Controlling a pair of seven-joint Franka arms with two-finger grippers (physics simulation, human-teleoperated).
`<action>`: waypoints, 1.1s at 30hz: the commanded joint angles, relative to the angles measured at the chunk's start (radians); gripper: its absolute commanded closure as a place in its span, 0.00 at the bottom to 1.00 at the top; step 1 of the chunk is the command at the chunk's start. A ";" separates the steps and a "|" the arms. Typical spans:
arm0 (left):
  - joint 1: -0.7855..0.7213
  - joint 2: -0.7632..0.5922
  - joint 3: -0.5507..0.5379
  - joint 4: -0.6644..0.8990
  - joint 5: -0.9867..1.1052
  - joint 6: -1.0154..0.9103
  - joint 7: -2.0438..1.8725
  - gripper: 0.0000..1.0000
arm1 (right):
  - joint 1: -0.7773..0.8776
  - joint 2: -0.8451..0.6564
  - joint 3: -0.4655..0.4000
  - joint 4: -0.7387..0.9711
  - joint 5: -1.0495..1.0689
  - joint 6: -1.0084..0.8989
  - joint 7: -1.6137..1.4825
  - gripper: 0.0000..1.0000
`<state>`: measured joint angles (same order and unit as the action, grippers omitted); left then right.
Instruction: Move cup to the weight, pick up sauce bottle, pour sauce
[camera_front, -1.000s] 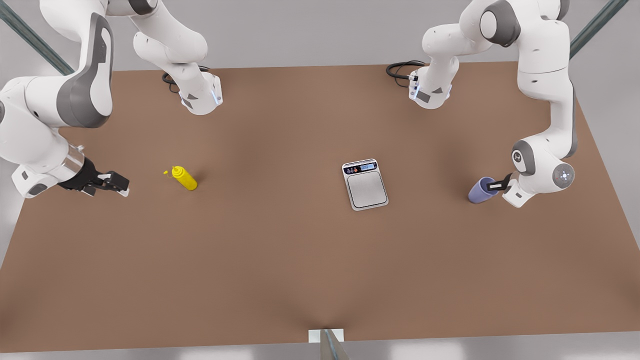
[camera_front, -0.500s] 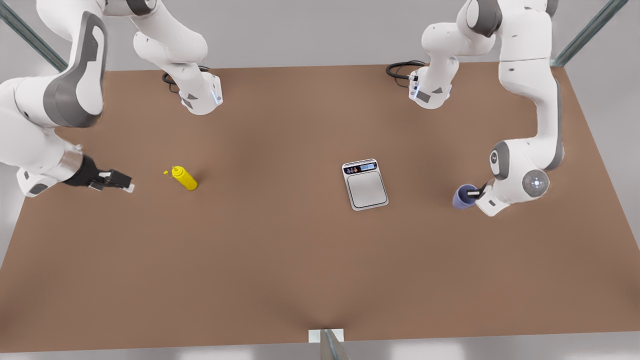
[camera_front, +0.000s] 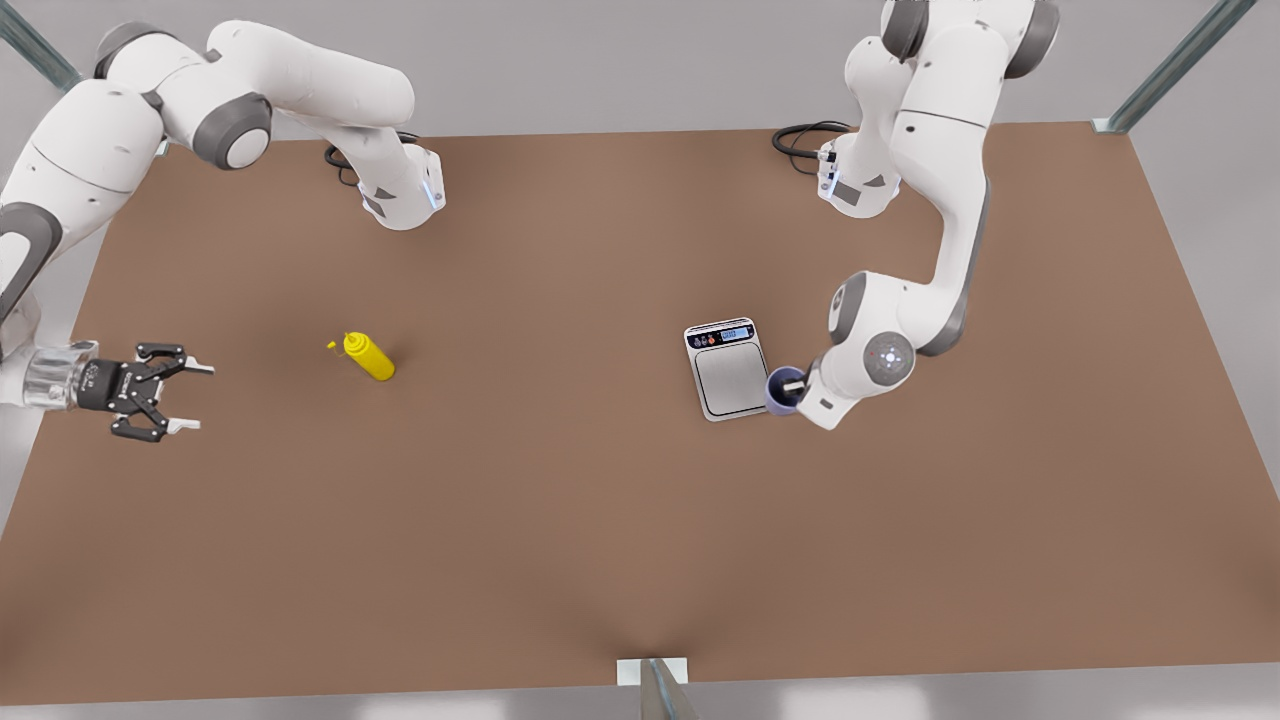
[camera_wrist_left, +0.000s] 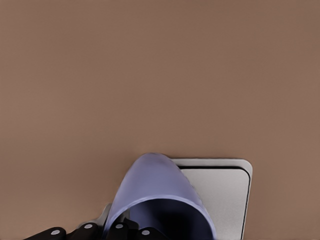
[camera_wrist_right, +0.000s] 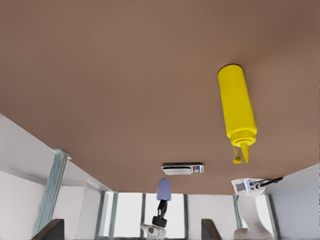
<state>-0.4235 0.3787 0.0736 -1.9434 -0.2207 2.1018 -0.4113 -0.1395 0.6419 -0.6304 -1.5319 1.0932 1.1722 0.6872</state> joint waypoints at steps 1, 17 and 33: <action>-0.001 0.000 0.000 0.000 -0.120 -0.009 0.003 0.79 | 0.000 0.018 0.000 0.001 0.004 -0.008 -0.005 0.00; -0.115 0.017 0.000 -0.002 -0.152 0.004 -0.007 0.30 | 0.021 0.257 0.078 -0.005 0.068 -0.045 -0.159 0.00; -0.011 -0.124 0.172 0.409 0.093 -0.588 0.003 0.00 | 0.041 0.239 0.116 -0.163 -0.076 -0.190 -0.405 0.00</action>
<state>-0.4004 0.2252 0.2455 -1.5324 -0.2492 1.5151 -0.3701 -0.0982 0.8798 -0.5138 -1.6994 1.0156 0.9791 0.2823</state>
